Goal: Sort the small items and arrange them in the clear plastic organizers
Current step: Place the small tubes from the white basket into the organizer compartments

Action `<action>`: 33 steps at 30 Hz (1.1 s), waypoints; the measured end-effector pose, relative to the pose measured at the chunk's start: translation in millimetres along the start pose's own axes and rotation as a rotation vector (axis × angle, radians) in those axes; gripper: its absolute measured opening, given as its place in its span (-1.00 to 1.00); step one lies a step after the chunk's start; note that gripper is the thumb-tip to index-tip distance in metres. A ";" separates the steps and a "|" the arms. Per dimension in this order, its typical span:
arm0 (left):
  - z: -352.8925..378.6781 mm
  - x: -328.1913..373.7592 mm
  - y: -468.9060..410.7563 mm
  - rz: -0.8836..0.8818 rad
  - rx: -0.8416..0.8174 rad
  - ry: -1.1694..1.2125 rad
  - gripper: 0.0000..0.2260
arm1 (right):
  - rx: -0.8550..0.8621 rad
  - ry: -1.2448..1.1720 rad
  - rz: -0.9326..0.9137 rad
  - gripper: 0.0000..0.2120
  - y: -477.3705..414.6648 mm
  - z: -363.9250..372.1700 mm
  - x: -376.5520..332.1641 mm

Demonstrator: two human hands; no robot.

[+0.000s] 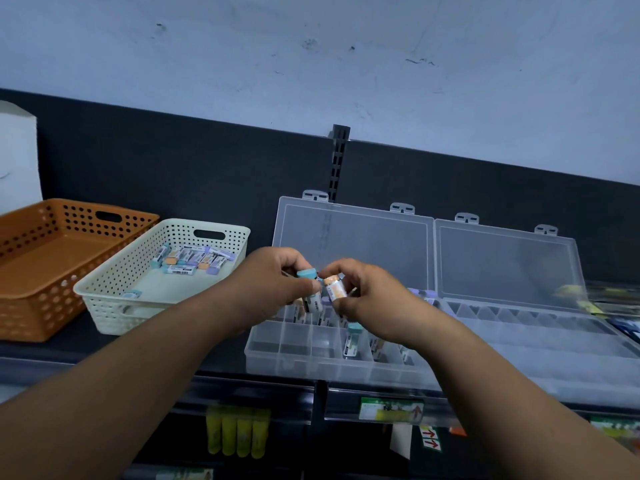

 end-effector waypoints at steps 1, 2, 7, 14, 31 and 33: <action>-1.6 -1.2 -0.6 0.001 0.014 -0.036 -0.92 | 0.018 0.019 0.008 -0.70 -1.1 -1.6 2.0; -2.9 -2.0 -1.1 0.007 0.025 -0.078 -0.93 | 0.032 0.032 0.013 -0.77 -1.6 -3.0 3.5; -1.6 -8.1 -5.1 0.054 0.012 -0.268 -0.91 | 0.046 0.069 0.035 -0.94 -3.3 -4.8 10.9; 5.5 -15.9 -10.6 0.076 -0.017 -0.529 -0.94 | 0.029 0.173 0.014 -0.80 -7.7 4.0 11.2; 27.3 -45.4 -24.0 0.131 -0.126 -0.869 -0.90 | -0.061 0.456 -0.006 -0.88 -27.4 31.9 23.3; 28.5 -47.5 -24.2 0.142 -0.125 -0.870 -0.91 | -0.071 0.463 0.002 -0.88 -28.5 33.3 25.6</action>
Point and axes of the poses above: each hand's wrist, its own y-axis away from the middle knuckle, its own z-axis out of the palm, x = y × z, the point moved 4 cm from there along -y, towards the middle knuckle, and after that the axes turned 6 degrees about -y, right-handed, at the moved point
